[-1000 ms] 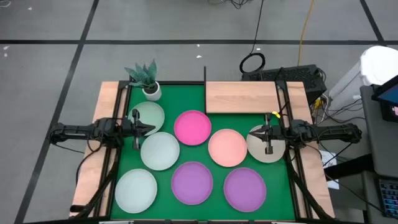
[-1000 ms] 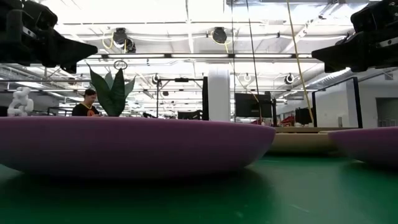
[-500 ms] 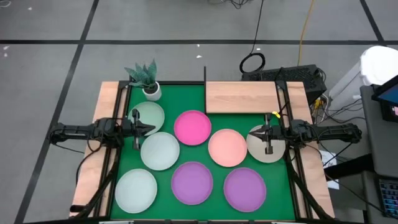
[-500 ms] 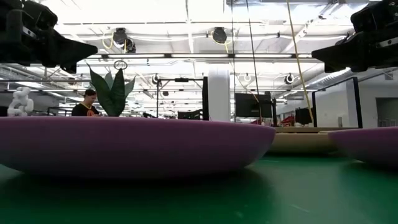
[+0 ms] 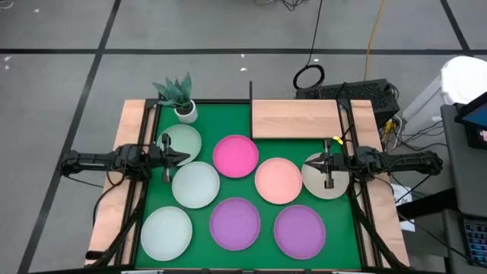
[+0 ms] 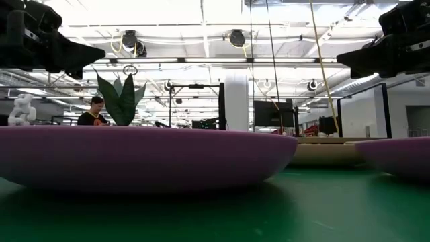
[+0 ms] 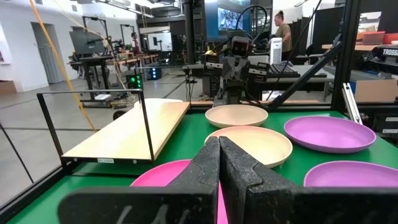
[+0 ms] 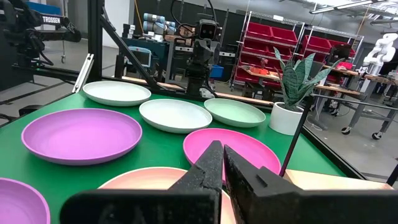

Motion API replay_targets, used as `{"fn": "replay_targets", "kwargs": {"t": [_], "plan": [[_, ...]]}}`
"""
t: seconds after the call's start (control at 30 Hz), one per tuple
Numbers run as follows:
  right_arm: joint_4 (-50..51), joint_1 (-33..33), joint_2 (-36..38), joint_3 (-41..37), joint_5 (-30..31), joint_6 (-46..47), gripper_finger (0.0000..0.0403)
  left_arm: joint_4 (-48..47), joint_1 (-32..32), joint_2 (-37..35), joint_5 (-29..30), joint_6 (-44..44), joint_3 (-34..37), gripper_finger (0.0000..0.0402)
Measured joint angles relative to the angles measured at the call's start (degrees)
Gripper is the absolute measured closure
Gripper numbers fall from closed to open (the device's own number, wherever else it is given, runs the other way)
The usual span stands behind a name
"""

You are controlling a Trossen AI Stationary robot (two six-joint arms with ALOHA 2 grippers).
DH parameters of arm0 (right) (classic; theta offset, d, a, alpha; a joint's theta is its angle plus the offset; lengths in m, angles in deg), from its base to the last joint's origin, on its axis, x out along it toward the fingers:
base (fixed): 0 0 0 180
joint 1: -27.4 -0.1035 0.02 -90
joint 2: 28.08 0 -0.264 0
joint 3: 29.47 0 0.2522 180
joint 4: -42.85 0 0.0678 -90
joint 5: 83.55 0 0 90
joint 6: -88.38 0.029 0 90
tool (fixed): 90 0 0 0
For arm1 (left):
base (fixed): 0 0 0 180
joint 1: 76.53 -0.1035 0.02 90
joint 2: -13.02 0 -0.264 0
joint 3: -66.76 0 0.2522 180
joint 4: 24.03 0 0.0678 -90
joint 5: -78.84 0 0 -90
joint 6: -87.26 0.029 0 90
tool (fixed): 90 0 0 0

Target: Place and stack plates onto a shelf

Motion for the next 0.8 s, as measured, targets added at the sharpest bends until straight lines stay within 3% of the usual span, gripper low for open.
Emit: {"fn": "replay_targets", "kwargs": {"t": [0.4,0.57,0.8], "plan": [[-0.01,-0.02,0.0,0.0,0.0,0.0,0.0403,0.0,-0.02,0.0,0.0,0.16,0.02,0.0398],[0.01,-0.02,0.02,-0.02,-0.02,1.46,0.0403,0.0,-0.01,0.0,0.07,5.73,0.01,0.0398],[-3.44,-0.02,-0.59,1.11,-0.09,2.34,0.0403,0.0,-0.02,0.0,0.01,4.11,0.02,0.0398]]}}
